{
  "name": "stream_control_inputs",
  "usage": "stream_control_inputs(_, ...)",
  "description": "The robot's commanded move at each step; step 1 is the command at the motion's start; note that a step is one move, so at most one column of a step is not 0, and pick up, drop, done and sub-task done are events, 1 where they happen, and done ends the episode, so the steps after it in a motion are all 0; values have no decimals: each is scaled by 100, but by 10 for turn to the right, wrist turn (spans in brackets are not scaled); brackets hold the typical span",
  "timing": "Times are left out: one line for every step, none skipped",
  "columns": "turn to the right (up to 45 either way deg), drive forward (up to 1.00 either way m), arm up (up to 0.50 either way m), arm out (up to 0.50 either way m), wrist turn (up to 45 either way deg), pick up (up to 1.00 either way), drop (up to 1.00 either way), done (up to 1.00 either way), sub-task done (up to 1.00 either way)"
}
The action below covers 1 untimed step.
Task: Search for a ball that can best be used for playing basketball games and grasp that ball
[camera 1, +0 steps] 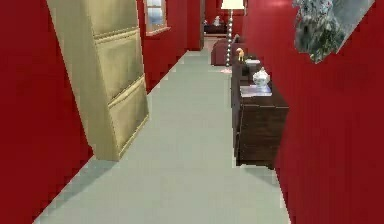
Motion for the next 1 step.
stream_control_inputs(0, 100, 0, 0, 0, 0, 0, 0, 0)
